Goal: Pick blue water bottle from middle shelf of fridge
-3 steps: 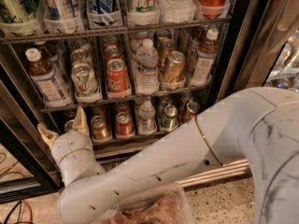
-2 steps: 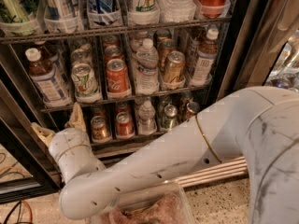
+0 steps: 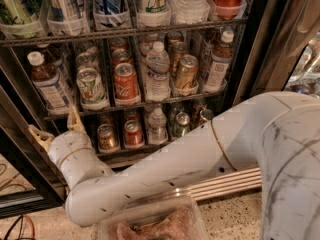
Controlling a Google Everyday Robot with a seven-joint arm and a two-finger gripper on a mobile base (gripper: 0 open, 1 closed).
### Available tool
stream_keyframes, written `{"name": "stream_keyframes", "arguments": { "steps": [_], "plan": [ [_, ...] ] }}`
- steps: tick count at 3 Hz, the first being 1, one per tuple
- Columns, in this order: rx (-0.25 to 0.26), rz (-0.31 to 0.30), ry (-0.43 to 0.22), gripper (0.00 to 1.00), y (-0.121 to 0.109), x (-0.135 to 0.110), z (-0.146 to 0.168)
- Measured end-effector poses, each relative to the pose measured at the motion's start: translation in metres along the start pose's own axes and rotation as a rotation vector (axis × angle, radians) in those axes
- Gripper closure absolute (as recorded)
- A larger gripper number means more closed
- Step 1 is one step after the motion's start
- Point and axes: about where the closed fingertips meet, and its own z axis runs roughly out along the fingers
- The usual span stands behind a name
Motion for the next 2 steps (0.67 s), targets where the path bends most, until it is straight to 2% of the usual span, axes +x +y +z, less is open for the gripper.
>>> {"name": "stream_keyframes", "arguments": {
  "steps": [2],
  "plan": [
    [0.012, -0.041, -0.025, 0.31, -0.0133, -0.0065, 0.0083]
  ]
}}
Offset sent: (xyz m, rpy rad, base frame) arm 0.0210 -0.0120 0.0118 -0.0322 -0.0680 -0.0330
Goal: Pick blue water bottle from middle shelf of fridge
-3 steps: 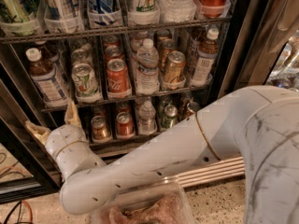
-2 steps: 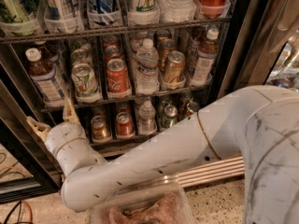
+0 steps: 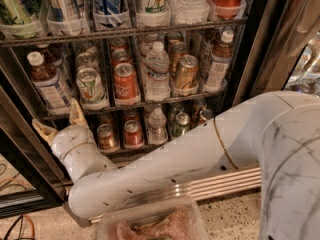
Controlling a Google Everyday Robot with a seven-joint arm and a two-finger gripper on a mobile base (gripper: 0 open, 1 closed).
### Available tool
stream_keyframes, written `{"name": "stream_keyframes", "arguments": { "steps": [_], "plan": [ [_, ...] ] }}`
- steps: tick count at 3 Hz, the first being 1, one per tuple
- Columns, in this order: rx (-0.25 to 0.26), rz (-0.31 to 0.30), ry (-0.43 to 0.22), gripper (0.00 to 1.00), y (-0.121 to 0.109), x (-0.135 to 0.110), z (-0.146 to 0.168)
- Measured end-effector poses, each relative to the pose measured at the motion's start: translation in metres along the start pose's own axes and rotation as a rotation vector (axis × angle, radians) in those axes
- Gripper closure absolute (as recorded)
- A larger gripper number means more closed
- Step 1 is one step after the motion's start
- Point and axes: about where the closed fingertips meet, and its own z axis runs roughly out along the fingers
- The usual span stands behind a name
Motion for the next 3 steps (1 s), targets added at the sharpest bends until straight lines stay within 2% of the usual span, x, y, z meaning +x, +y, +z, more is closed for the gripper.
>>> {"name": "stream_keyframes", "arguments": {
  "steps": [2, 3],
  "plan": [
    [0.014, -0.031, -0.011, 0.31, -0.01, -0.002, 0.01],
    [-0.004, -0.034, -0.015, 0.33, -0.01, -0.001, 0.023]
  ]
}}
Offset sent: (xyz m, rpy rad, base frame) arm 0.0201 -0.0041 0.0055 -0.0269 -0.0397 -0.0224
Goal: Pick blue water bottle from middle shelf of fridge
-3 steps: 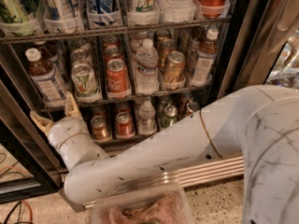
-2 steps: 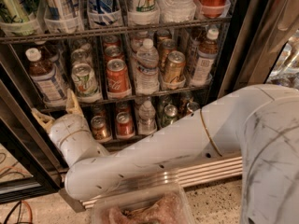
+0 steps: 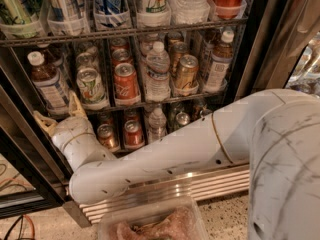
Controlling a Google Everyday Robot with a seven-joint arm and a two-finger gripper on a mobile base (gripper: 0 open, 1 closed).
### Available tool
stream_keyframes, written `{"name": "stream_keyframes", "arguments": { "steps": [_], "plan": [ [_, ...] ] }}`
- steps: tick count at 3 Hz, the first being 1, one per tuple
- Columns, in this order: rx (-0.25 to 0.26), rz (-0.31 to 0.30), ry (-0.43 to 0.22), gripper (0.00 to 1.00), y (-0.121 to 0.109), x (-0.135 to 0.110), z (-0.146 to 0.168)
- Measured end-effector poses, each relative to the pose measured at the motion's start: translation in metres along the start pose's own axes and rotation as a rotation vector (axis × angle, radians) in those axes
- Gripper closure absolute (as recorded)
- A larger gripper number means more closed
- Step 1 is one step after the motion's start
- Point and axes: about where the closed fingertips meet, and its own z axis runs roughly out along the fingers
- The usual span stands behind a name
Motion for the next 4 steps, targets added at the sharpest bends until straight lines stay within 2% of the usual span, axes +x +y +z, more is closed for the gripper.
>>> {"name": "stream_keyframes", "arguments": {
  "steps": [2, 3, 4],
  "plan": [
    [-0.031, -0.022, -0.01, 0.34, -0.003, -0.002, 0.027],
    [-0.027, -0.048, -0.01, 0.33, -0.011, -0.004, 0.035],
    [-0.025, -0.058, -0.004, 0.46, -0.017, -0.003, 0.038]
  ]
}}
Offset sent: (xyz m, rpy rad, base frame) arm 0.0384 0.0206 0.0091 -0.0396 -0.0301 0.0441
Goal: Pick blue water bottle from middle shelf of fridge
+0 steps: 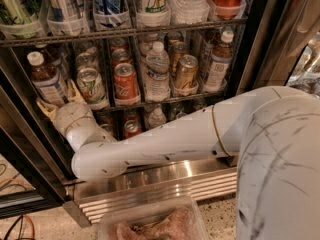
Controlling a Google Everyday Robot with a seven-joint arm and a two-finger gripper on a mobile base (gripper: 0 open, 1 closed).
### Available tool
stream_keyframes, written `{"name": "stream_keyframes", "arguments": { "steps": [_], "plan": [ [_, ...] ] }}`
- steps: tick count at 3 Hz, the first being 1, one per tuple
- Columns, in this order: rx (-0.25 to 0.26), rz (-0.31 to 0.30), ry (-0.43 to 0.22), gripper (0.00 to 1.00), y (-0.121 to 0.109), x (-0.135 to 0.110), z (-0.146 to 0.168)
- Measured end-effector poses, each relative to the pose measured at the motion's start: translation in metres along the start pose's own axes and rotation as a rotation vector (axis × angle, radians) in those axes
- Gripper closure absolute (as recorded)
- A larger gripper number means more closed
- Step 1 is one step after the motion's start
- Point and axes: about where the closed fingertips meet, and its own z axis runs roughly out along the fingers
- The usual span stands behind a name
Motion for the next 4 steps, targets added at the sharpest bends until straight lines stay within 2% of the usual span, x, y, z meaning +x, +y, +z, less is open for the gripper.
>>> {"name": "stream_keyframes", "arguments": {
  "steps": [2, 3, 4],
  "plan": [
    [-0.036, 0.095, 0.017, 0.93, 0.0068, 0.0067, 0.0],
    [-0.047, 0.117, 0.013, 1.0, 0.01, 0.0068, 0.0003],
    [-0.048, 0.118, 0.013, 1.0, 0.01, 0.0067, 0.0003]
  ]
}}
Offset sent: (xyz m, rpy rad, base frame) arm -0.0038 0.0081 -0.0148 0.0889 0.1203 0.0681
